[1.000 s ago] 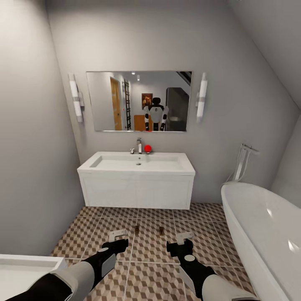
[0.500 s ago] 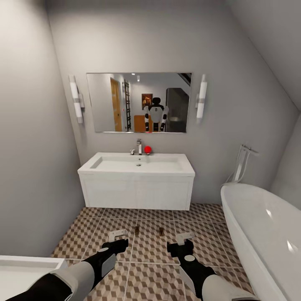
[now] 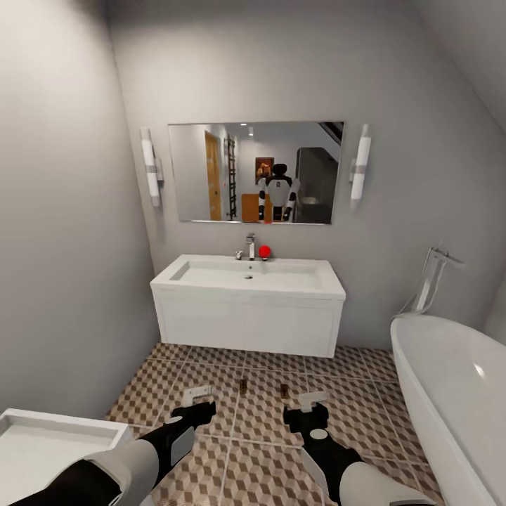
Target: Take the four mousetraps from the cabinet in the bathroom and place them on the bathroom floor. Make sure all four end up on the same floor surface, and ensure that at least two of them are either under or directly next to the same bathroom sink.
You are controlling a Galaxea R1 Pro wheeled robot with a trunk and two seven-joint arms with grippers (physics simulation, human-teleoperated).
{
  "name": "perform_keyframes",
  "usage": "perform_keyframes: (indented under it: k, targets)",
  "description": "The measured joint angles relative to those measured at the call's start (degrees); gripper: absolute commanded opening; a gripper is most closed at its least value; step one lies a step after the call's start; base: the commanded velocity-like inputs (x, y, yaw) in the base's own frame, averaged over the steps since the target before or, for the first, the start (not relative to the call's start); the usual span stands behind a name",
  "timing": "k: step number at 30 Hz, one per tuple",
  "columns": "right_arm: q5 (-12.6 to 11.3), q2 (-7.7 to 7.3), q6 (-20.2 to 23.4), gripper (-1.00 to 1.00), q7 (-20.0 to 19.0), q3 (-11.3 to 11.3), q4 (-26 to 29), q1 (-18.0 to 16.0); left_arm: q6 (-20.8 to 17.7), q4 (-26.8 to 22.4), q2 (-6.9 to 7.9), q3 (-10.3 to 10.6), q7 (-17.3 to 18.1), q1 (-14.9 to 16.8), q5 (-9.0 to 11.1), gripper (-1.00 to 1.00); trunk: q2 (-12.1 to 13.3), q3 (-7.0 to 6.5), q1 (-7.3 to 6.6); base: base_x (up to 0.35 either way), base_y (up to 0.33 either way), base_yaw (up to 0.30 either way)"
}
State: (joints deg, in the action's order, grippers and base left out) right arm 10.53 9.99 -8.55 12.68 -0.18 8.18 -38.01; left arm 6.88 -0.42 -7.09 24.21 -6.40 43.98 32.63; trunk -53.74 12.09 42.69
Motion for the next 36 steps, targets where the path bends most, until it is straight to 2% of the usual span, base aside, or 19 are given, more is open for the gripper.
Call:
perform_keyframes:
  k: [8, 36]
  targets:
    - [0.61, 0.00, -0.05, 1.00, 1.74, 0.02, -0.10, 0.05, 0.20, 0.02, 0.21, 0.00, 0.02, 0.00, 0.08, 1.00, 0.00, 0.00, 0.00, 0.000, 0.000, 0.295]
    - [0.95, 0.00, -0.23, 1.00, 2.04, 0.09, -1.67, 0.08, 0.27, 0.03, 0.29, -0.02, 0.27, 0.00, 0.10, 1.00, 0.00, 0.00, 0.00, 0.000, 0.000, 0.300]
